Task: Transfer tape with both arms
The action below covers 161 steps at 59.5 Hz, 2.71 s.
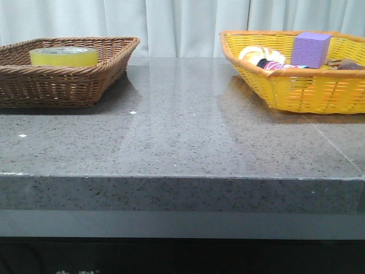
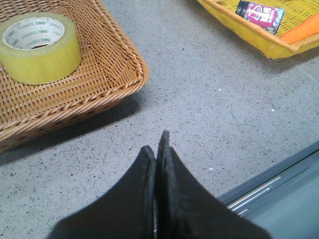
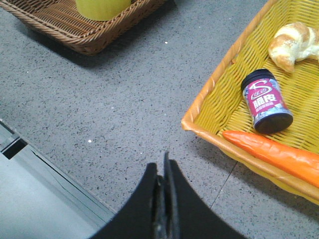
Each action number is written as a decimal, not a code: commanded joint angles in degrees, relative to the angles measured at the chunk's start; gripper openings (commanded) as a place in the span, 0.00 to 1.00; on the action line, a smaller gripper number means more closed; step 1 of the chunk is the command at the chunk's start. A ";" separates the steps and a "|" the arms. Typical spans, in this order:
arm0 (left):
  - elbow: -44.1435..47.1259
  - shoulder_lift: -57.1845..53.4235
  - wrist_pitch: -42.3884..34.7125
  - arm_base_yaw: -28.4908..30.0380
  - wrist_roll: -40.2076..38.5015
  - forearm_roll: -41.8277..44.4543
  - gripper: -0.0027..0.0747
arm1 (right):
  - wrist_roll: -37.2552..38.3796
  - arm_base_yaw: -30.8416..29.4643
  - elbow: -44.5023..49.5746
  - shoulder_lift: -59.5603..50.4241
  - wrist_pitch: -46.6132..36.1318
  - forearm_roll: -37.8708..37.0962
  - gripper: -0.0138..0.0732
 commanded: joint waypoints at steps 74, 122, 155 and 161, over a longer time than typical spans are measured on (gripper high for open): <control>44.30 -42.30 -35.59 26.00 -0.74 -3.49 0.01 | -0.10 -0.29 -1.37 -0.44 -3.72 -0.36 0.08; 45.24 -42.20 -37.62 26.00 -7.10 2.04 0.01 | -0.10 -0.29 -1.37 -0.44 -4.00 -0.36 0.08; 45.34 -42.20 -37.26 26.00 -6.13 0.54 0.01 | -0.10 -0.29 -1.37 -0.44 -4.00 -0.36 0.08; 45.34 -42.20 -37.26 26.00 -6.13 0.54 0.01 | -0.10 -0.29 -1.37 -0.44 -4.00 -0.36 0.08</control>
